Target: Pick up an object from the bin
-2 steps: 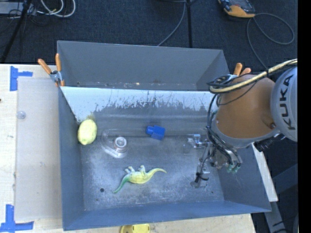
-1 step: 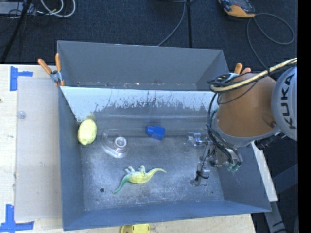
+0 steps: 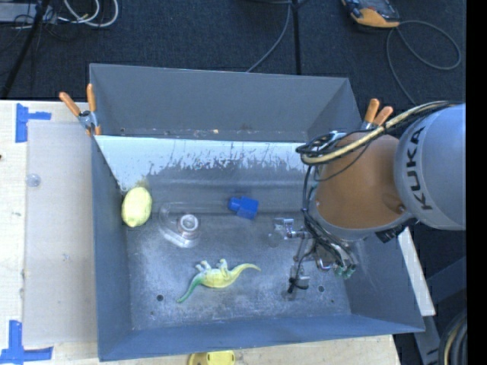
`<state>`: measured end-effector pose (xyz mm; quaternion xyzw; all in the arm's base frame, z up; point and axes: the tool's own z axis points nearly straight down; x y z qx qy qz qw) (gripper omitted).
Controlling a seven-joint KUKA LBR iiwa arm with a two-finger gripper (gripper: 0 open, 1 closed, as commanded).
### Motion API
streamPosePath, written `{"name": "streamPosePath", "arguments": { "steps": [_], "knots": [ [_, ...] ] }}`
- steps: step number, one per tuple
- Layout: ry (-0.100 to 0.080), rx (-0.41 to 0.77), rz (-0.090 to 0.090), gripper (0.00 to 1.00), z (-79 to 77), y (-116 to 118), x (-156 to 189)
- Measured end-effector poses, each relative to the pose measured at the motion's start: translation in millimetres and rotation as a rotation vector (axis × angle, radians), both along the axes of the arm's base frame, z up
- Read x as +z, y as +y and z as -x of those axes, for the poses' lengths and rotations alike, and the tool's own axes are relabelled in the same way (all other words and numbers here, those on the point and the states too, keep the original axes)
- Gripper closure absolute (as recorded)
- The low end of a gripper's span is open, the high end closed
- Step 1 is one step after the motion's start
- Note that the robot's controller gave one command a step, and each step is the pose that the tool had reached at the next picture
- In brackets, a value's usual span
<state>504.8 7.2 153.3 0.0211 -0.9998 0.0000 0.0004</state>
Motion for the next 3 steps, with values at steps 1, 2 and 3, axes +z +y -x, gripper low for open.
{"name": "streamPosePath", "arguments": {
  "steps": [1,2,3],
  "knots": [
    [0.004,-0.048,-0.001,0.00,0.5,15,-48],
    [0.005,-0.127,0.002,0.00,-1.8,61,-73],
    [0.002,-0.008,-0.002,1.00,-27.2,91,-75]
  ]
}}
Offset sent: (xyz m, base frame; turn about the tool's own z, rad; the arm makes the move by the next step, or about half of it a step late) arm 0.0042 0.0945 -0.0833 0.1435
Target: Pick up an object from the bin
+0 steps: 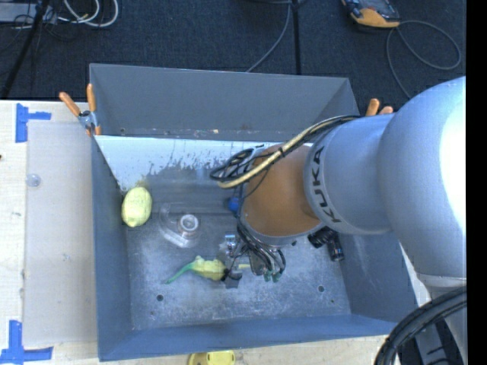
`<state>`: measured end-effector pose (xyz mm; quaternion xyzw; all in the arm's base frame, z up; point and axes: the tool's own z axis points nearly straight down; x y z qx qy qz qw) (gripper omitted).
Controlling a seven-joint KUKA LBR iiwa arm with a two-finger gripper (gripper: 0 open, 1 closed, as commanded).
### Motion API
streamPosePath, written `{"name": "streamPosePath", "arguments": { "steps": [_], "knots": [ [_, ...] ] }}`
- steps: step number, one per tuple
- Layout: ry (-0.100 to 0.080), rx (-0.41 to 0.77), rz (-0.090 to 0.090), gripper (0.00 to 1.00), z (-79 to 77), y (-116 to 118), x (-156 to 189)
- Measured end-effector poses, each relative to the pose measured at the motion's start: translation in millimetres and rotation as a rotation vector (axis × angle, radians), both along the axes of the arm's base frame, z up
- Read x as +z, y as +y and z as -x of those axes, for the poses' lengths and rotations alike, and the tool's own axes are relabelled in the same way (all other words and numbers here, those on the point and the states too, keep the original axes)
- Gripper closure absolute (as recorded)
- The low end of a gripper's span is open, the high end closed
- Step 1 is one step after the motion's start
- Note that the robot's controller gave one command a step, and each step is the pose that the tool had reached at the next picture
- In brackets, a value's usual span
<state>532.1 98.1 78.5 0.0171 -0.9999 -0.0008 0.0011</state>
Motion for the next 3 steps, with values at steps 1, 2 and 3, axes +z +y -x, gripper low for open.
{"name": "streamPosePath", "arguments": {
  "steps": [1,2,3],
  "knots": [
    [0.002,0.001,0.000,1.00,0.5,0,0],
    [0.002,0.374,-0.001,1.00,-12.0,-4,138],
    [0.002,0.402,-0.001,1.00,-13.0,-4,148]
  ]
}}
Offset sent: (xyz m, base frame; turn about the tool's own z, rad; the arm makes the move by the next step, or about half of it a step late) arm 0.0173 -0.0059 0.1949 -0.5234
